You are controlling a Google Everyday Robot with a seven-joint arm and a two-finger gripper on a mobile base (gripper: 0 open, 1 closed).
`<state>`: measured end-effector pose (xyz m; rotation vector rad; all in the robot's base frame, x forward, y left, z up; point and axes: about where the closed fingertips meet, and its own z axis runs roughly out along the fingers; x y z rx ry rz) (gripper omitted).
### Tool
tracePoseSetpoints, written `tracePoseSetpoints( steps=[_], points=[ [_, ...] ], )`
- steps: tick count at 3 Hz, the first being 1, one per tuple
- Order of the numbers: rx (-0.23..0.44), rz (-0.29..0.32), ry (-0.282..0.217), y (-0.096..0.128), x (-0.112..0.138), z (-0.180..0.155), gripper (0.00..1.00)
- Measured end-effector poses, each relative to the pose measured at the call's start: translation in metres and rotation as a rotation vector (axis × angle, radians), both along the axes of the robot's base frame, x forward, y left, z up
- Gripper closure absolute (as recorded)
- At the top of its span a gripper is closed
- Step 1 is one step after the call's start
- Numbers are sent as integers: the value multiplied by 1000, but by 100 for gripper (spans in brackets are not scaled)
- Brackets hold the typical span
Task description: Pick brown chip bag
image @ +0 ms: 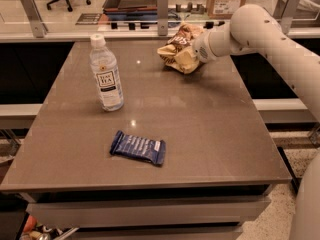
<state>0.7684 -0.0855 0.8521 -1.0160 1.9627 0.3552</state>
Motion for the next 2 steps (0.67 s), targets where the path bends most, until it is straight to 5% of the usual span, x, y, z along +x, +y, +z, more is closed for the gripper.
tracePoseSetpoints(
  steps=[1,2],
  points=[
    [0,0,0,0,0,0,100],
    [17,40,-85,7,-1,36,100]
  ],
)
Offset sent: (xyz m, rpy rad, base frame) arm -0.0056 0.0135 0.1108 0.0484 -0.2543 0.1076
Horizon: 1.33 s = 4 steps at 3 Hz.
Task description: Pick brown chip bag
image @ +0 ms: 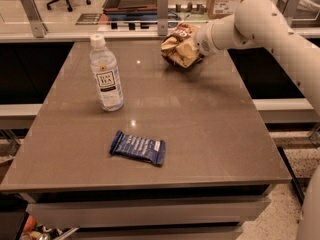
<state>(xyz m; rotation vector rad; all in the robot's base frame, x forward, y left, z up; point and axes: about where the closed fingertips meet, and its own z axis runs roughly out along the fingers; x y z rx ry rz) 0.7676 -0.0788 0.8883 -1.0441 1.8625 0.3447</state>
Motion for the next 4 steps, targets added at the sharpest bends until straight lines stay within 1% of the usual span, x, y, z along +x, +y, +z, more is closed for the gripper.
tracePoseSetpoints(
  steps=[1,2,3,4],
  points=[
    [10,47,-92,9,-4,42,100],
    [24,81,-159,14,-7,71,100],
    [49,87,-218,12,-11,90,100],
    [82,81,-286,5,-19,110,100]
  ],
)
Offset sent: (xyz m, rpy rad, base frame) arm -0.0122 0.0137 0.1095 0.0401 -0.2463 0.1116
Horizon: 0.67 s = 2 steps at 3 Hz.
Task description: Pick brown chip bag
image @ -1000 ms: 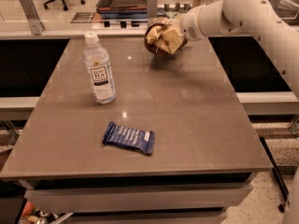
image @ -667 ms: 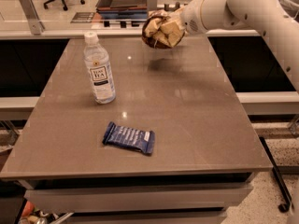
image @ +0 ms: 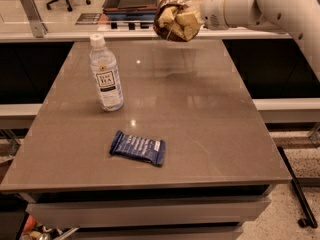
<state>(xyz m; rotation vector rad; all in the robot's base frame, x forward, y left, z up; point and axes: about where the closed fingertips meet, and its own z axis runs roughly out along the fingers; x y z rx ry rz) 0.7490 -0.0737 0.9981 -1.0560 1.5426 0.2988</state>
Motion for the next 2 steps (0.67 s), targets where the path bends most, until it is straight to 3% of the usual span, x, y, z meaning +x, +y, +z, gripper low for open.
tracePoseSetpoints(
  steps=[2],
  points=[
    [58,-10,-109,-13,-15,30,100]
  ],
)
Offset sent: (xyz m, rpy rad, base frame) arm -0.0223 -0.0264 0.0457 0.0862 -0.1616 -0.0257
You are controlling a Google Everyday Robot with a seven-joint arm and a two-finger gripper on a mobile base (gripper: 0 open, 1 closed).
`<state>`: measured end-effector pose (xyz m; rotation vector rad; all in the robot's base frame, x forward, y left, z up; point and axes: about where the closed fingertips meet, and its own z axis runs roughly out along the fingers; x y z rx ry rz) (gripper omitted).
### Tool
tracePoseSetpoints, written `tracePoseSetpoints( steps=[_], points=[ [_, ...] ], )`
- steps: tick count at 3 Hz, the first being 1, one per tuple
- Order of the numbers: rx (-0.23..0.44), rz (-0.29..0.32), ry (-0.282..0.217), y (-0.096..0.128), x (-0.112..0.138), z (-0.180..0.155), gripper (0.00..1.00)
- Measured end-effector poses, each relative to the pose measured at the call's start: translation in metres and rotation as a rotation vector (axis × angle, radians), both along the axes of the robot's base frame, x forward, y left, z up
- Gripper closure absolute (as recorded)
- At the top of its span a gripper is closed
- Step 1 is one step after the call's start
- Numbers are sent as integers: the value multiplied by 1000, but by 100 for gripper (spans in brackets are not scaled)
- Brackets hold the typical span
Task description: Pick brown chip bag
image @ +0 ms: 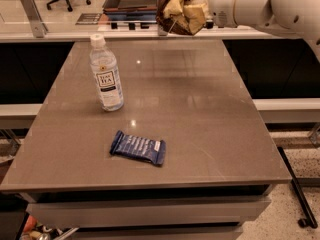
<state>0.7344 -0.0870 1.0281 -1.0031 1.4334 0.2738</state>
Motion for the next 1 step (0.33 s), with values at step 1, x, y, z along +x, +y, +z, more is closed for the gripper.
tracePoseSetpoints(
  steps=[1],
  points=[
    [0,0,0,0,0,0,100]
  ],
)
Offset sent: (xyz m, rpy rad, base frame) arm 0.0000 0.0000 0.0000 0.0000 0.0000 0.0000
